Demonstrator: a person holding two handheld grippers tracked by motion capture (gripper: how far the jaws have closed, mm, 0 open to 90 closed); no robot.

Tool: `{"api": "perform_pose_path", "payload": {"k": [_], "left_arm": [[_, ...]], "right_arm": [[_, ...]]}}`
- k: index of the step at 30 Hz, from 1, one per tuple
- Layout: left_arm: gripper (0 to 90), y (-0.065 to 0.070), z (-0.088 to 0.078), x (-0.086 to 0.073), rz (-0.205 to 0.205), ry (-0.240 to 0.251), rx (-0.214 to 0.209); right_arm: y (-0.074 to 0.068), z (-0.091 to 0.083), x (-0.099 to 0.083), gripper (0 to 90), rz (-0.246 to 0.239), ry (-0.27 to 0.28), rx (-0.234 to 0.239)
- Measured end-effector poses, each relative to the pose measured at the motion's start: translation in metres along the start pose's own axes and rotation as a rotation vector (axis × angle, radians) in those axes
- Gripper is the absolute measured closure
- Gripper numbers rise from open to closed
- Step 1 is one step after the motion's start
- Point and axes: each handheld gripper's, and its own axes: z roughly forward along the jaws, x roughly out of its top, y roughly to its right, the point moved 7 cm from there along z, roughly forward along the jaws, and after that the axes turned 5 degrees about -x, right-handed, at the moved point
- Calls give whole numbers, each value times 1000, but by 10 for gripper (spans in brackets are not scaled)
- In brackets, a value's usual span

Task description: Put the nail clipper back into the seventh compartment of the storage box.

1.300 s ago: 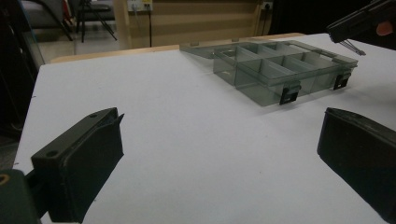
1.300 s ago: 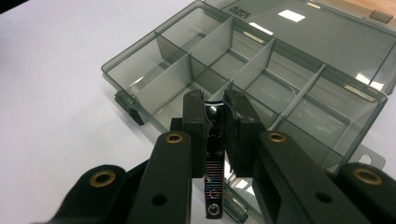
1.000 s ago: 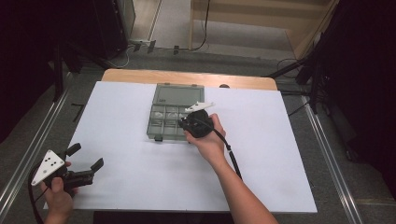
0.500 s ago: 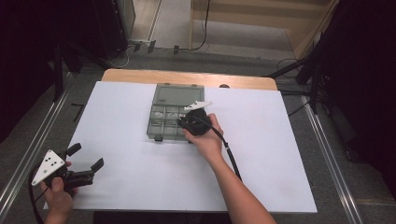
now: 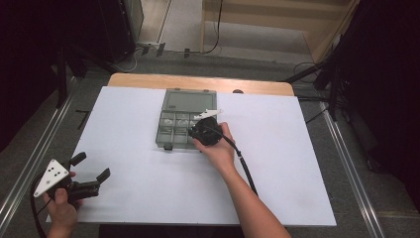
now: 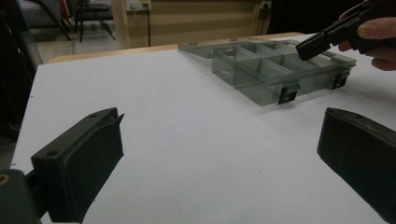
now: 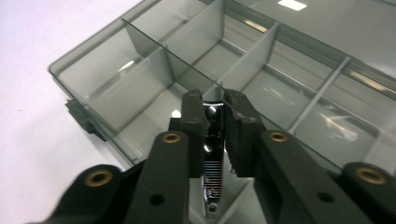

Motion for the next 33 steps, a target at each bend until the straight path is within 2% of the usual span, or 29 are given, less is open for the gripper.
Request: {"api": "perform_pose_path", "payload": {"k": [2,3,4,7,9,12,16,33], "left_arm": [[0,0,0,0,-2,1,0],[0,0,0,0,-2,1,0],[0,0,0,0,-2,1,-1],[0,0,0,0,0,0,-1],[0,0,0,0,0,-1,-1],[0,0,0,0,0,-1,-1],[0,0,0,0,2,-3,-1],[0,1,1,0,3,-6,2]], "right_arm": [[0,-3,2,545,10,16,10],[1,-8,4,379,27,31,11],[1,-8,4,379,27,31,11],[3,-14,5,106,38,42,-5],[4,-18,4,4,43,50,8],[5,-27,0,0,55,73,36],[10,-38,-7,0,66,100,44],[26,-80,-32,0,76,183,21]]}}
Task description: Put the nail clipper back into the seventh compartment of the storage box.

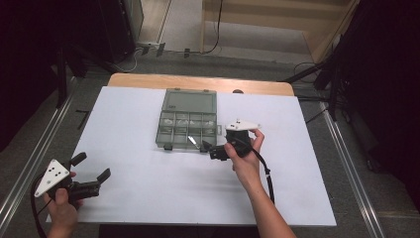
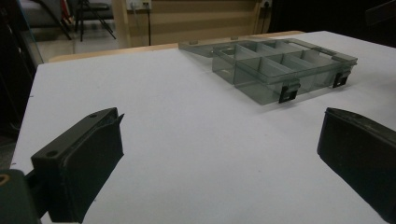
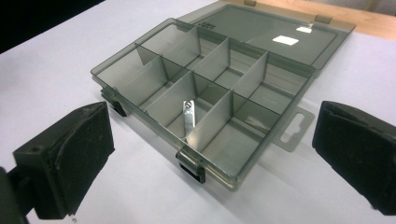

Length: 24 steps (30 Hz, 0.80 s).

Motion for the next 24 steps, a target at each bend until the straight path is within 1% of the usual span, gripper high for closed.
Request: {"api": "perform_pose_path", "payload": {"k": [5,8,14,21,24], "left_arm": [[0,0,0,0,0,0,0],[0,0,0,0,-1,1,2],[0,0,0,0,-1,0,3],[0,0,0,0,-3,1,3],[0,0,0,0,-5,0,5]], "right_arm": [[3,-13,-2,0,-8,25,-10],[5,-18,-5,0,-8,31,-15],[10,-29,-12,0,0,49,-23],[17,-43,-20,0,-7,78,-26],[20,-48,-24,0,-6,80,-28]]}}
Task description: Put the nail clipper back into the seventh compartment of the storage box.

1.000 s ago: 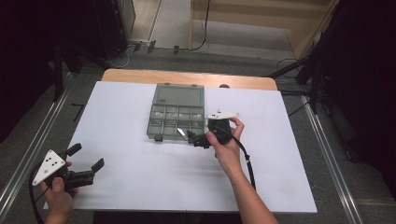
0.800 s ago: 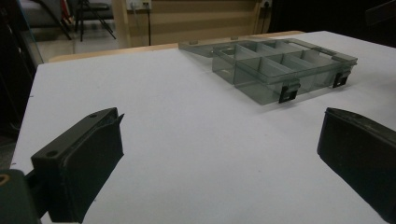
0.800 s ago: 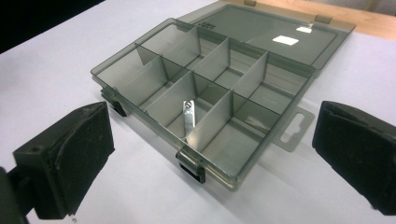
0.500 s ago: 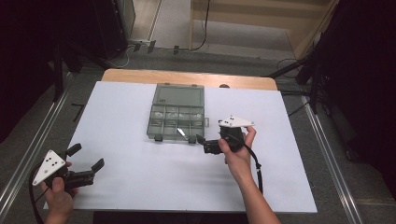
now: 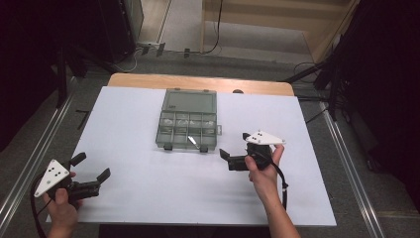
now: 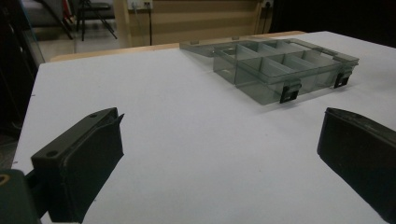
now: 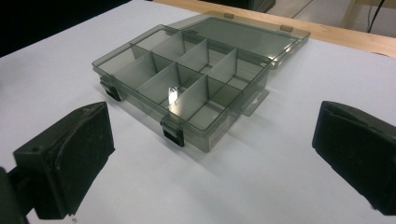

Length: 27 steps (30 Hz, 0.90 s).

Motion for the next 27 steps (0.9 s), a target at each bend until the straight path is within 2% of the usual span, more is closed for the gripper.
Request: {"api": "perform_pose_path", "payload": {"k": [17,27], "left_arm": [[0,0,0,0,-2,1,6],[0,0,0,0,-2,0,8]], "right_arm": [[20,-32,-22,0,-2,36,-36],[33,-49,-32,0,21,53,-63]]}}
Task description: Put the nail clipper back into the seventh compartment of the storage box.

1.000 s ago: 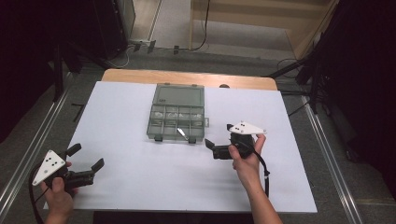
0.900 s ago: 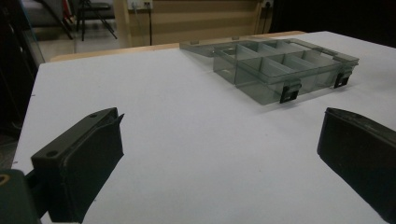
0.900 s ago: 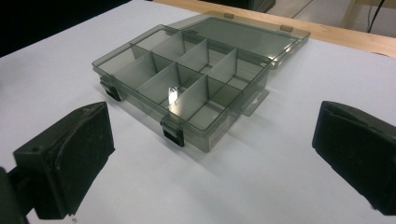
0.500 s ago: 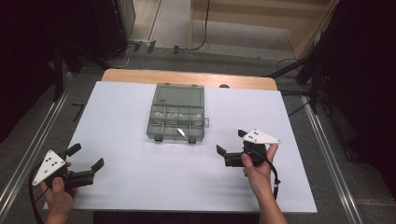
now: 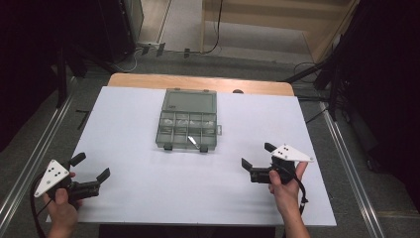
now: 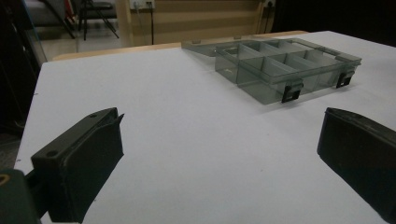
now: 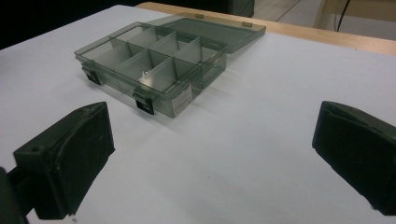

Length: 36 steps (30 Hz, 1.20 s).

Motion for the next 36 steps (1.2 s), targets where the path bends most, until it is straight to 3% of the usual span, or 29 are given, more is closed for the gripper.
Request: {"api": "perform_pose_path", "payload": {"k": [13,36], "left_arm": [[0,0,0,0,2,-2,2],[0,0,0,0,8,-8,4]], "right_arm": [[26,-21,-14,0,31,21,-64],[72,-58,-42,0,84,69,-116]]}}
